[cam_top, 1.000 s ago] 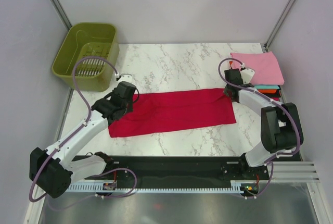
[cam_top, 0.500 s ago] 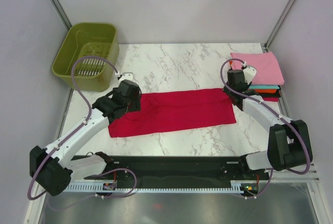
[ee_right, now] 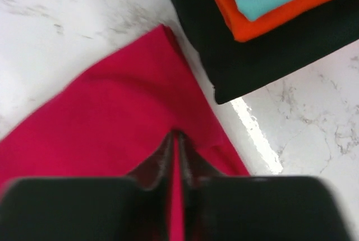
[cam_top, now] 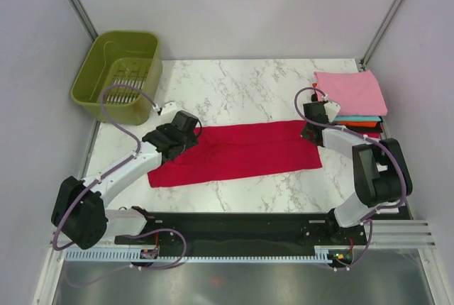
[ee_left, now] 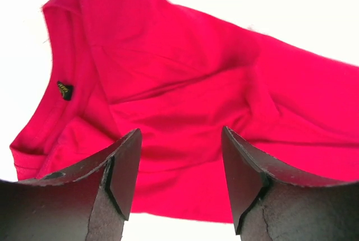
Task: Fold and stack the t-shirts
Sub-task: Fold the tshirt
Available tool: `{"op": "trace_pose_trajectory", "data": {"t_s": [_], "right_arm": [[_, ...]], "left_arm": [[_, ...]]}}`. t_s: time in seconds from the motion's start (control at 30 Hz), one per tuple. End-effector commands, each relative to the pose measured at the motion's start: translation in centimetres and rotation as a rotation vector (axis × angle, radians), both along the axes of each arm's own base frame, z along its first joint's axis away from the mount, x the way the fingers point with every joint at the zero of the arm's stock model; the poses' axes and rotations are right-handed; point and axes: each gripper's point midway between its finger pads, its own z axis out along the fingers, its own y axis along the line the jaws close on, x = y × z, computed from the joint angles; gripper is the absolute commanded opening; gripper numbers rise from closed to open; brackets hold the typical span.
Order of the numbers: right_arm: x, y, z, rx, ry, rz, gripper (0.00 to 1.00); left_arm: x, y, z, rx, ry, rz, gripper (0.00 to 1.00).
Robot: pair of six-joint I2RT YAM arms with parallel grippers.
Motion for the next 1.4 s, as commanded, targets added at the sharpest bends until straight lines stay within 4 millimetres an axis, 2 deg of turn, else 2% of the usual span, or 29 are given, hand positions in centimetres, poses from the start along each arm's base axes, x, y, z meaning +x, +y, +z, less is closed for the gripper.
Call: {"op": "trace_pose_trajectory", "data": {"t_s": [0.0,0.07,0.13,0.23,0.33,0.37,0.47,0.5,0.53,0.57,0.6,0.63,0.67,0.7,0.73,0.77,0.83,0.9,0.93,0.97,1.0,1.03,1.07,1.1,1.17,1.23,1.27,1.3,1.37], "right_arm": [[-0.1,-1.6,-2.1,0.036,0.050,-0.114,0.03],[-0.5,-2.5,-2.6,0.029,0.065,-0.153,0.01],[-0.9,-3.4,-2.2,-0.006,0.065,-0.180,0.01],[-0.8,-3.1,-0.3,-0.007,0.022,-0.144,0.16],[0.0,-0.7,3.0,-0.017,-0.083,-0.039,0.29],[0.2,0.3,4.5,-0.017,-0.126,0.000,0.33],[0.6,5.8,6.8,0.029,-0.200,0.211,0.41],[0.4,8.5,7.4,0.065,-0.220,0.305,0.43],[0.9,10.1,8.3,0.103,-0.261,0.358,0.44],[0.2,13.8,8.5,0.193,-0.269,0.504,0.48],[0.0,15.7,8.9,0.242,-0.289,0.577,0.50],[0.3,17.4,9.8,0.281,-0.332,0.627,0.51],[-1.0,20.5,8.9,0.357,-0.288,0.748,0.51],[-0.7,22.1,9.6,0.380,-0.298,0.792,0.51],[-0.8,23.4,8.2,0.393,-0.258,0.829,0.51],[-1.1,25.3,8.6,0.417,-0.257,0.885,0.51],[-1.4,27.4,7.1,0.427,-0.231,0.944,0.54],[-1.7,29.5,7.4,0.473,-0.237,1.006,0.56],[-1.4,30.2,6.7,0.485,-0.235,1.021,0.56],[-1.0,31.2,7.5,0.496,-0.256,1.046,0.56],[-0.9,31.8,7.4,0.496,-0.254,1.064,0.56],[-0.9,32.3,6.1,0.483,-0.221,1.084,0.56],[-0.5,33.4,6.9,0.476,-0.239,1.115,0.56],[-0.7,33.8,5.9,0.469,-0.215,1.132,0.56],[-0.7,35.3,6.4,0.466,-0.234,1.179,0.56],[-0.5,36.0,5.5,0.455,-0.215,1.188,0.56],[-0.2,36.8,6.0,0.455,-0.231,1.202,0.56],[-0.1,36.9,4.9,0.442,-0.199,1.199,0.56],[0.5,37.7,5.0,0.440,-0.202,1.209,0.55]], "left_arm": [[1.5,1.6,-0.8,-0.014,-0.086,0.160,0.66],[1.7,2.0,-1.5,-0.014,-0.085,0.194,0.64],[1.8,2.9,-2.7,0.006,-0.063,0.221,0.64],[2.0,3.7,-3.6,0.026,-0.041,0.244,0.63],[2.3,4.7,-3.8,0.027,-0.041,0.249,0.63],[2.6,5.0,-3.7,0.030,-0.049,0.239,0.63],[3.4,4.7,-3.1,0.004,-0.081,0.209,0.63],[3.5,4.5,-3.1,-0.010,-0.082,0.200,0.63],[3.7,4.6,-3.2,-0.011,-0.082,0.193,0.63],[4.0,4.5,-3.6,-0.017,-0.075,0.183,0.63],[4.4,3.8,-3.8,-0.058,-0.065,0.158,0.63],[4.7,4.1,-4.1,-0.080,-0.052,0.166,0.63],[5.0,3.4,-4.5,-0.114,-0.030,0.144,0.63],[5.3,3.3,-4.5,-0.129,-0.030,0.141,0.63],[5.6,3.4,-4.7,-0.145,-0.029,0.146,0.63],[5.4,3.1,-5.3,-0.172,-0.008,0.137,0.63],[5.5,3.0,-5.9,-0.217,-0.001,0.144,0.63],[5.5,2.9,-6.3,-0.249,0.002,0.151,0.63],[5.4,3.0,-6.5,-0.251,0.008,0.156,0.63],[5.4,3.2,-6.6,-0.253,0.010,0.165,0.63],[5.3,3.4,-7.0,-0.251,0.019,0.173,0.63],[5.3,3.7,-7.3,-0.253,0.026,0.186,0.63],[5.3,3.8,-7.5,-0.257,0.032,0.193,0.63],[5.2,4.1,-8.1,-0.256,0.048,0.208,0.63],[5.2,4.3,-8.5,-0.261,0.068,0.216,0.62],[5.0,4.7,-9.3,-0.263,0.101,0.238,0.62],[4.9,4.9,-9.6,-0.258,0.116,0.254,0.61],[4.8,5.3,-9.9,-0.263,0.127,0.282,0.61],[4.4,5.5,-10.7,-0.265,0.160,0.302,0.59]]}}
